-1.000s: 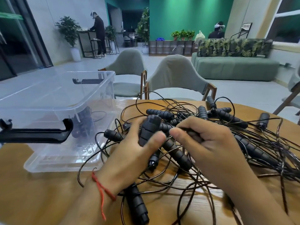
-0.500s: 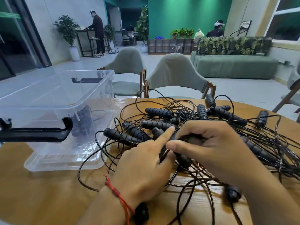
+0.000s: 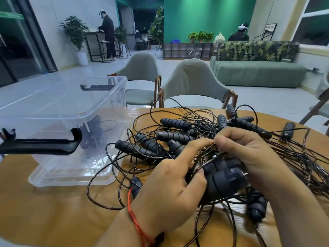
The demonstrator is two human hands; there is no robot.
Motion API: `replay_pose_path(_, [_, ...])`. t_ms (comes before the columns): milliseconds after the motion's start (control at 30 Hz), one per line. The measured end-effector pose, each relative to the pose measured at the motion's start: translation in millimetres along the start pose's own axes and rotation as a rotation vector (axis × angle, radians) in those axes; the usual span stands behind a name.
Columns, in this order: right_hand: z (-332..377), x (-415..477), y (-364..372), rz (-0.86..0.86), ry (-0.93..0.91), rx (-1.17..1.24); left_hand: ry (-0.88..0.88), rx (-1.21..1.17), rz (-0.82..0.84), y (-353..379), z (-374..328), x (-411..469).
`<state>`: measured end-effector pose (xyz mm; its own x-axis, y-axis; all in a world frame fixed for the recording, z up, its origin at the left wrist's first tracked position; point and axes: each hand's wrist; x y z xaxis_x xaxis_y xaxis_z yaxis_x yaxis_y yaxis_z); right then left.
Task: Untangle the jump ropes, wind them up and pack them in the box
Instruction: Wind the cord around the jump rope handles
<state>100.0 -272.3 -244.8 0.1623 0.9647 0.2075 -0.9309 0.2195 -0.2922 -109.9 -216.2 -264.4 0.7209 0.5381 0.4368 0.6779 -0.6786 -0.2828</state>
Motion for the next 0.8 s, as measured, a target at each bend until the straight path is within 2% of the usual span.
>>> replay_pose_path(167, [-12.3,10.3,24.8,0.041,0.076,0.047,-0.010,-0.242,-0.117,4.7,5.4,1.5])
replay_pose_path(233, [-16.3,13.9,38.7,0.034,0.047,0.021,-0.048,-0.400,-0.199,0.7,9.7,4.5])
replay_pose_path(367, [-21.3,9.1,50.3,0.054,-0.082,-0.342,-0.253,-0.717,-0.353,-26.1,23.7,12.7])
replay_pose_path(467, [-19.3,7.7,54.9,0.020,-0.126,-0.704,-0.405,-0.732,-0.418,-39.1,36.6,13.5])
replay_pose_path(567, [-13.9,7.0,59.0,-0.015,-0.154,-0.953,-0.452,-0.733,-0.400,-42.4,43.7,13.0])
replay_pose_path(667, [-9.4,6.5,59.7,-0.038,-0.156,-1.052,-0.481,-0.758,-0.391,-39.4,43.1,12.7])
replay_pose_path(800, [-6.6,1.8,72.9,-0.061,-0.159,-1.091,-0.467,-0.765,-0.477,-36.0,44.2,14.2])
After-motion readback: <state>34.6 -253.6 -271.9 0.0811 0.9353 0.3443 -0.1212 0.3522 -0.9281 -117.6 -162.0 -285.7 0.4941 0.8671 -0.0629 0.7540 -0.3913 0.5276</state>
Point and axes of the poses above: each hand's wrist, its own x-axis towards the middle knuckle, its own y-axis out of the palm, z = x × y, and after that the axes turned 15 degrees about -x, right-handed
